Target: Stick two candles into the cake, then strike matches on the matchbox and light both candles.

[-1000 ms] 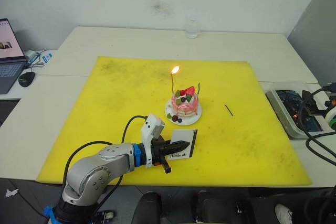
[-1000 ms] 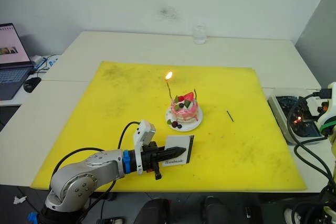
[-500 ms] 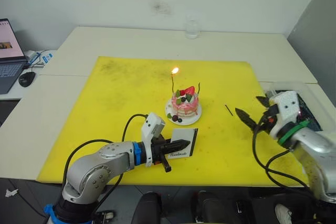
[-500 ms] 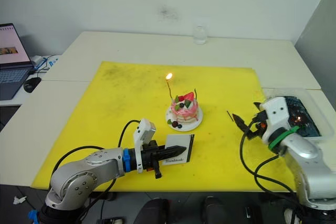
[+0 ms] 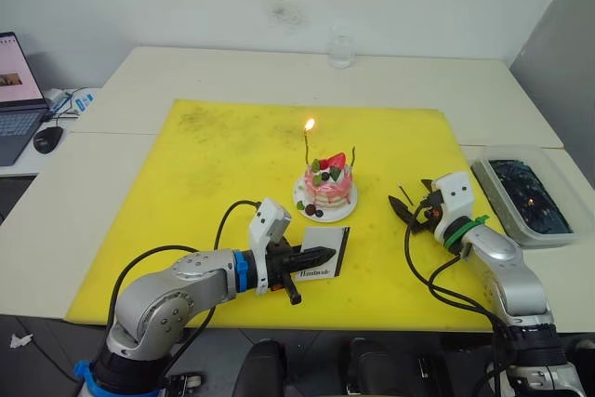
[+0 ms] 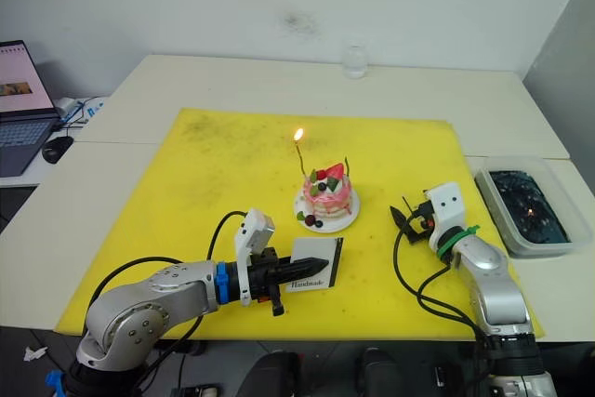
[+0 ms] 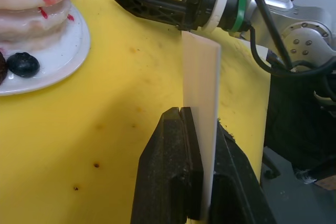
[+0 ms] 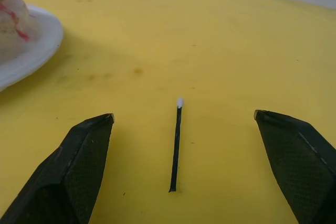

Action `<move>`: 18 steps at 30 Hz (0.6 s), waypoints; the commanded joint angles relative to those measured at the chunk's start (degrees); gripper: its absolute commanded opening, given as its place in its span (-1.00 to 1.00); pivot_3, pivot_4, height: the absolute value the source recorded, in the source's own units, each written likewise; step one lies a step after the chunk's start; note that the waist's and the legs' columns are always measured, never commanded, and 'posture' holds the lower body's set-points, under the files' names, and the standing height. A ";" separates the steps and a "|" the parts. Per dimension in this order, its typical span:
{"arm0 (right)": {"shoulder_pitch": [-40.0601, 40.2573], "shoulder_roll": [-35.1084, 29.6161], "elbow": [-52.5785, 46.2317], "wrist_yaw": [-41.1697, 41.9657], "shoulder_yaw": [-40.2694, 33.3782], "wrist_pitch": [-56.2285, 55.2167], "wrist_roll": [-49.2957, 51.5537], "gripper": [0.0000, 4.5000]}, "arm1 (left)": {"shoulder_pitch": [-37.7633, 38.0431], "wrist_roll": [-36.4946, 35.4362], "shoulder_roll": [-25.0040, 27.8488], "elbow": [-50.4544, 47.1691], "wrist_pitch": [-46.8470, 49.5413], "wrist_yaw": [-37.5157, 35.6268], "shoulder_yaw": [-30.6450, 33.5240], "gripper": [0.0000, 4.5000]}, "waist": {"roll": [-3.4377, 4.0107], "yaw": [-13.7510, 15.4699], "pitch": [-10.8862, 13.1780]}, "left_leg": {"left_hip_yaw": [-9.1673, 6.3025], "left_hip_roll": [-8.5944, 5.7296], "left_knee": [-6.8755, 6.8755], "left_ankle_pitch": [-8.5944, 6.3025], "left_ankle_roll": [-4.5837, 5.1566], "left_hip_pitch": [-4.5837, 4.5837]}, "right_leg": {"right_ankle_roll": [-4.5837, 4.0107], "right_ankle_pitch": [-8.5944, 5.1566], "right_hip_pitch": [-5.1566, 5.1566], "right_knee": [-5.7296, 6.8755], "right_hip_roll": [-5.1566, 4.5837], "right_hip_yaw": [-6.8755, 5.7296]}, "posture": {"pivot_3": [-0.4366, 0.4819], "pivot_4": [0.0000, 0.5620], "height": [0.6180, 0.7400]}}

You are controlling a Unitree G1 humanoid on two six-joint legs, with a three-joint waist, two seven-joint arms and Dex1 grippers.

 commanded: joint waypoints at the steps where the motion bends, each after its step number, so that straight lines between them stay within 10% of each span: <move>1: -1.31 0.89 0.31 -1.64 -0.35 0.56 -0.25 0.99 | -0.06 -0.92 0.27 -2.23 -0.14 0.01 0.82 -1.00 | 0.00 0.00 0.00 | -0.02 0.01 0.00 0.00 0.00 0.00 | 0.00 0.00 0.00 0.01 0.00 -0.01 | -0.05 -0.47 1.00; 15: -1.21 2.17 -1.10 -4.90 1.57 4.41 -2.43 -0.98 | 0.20 -0.87 0.33 -2.35 -0.19 0.00 0.40 -1.00 | -0.01 0.00 -0.02 | -0.01 0.00 0.05 0.01 0.01 0.05 | 0.06 0.04 0.05 0.03 -0.02 0.00 | -0.05 -0.47 1.00; 18: -1.06 2.33 -2.65 -4.50 1.04 5.38 -1.29 -0.99 | 0.30 -0.98 0.40 -2.49 -0.11 0.02 0.49 -1.00 | 0.00 0.00 -0.01 | -0.01 0.00 0.05 0.01 0.01 0.05 | 0.06 0.04 0.05 0.03 -0.02 0.01 | -0.05 -0.47 1.00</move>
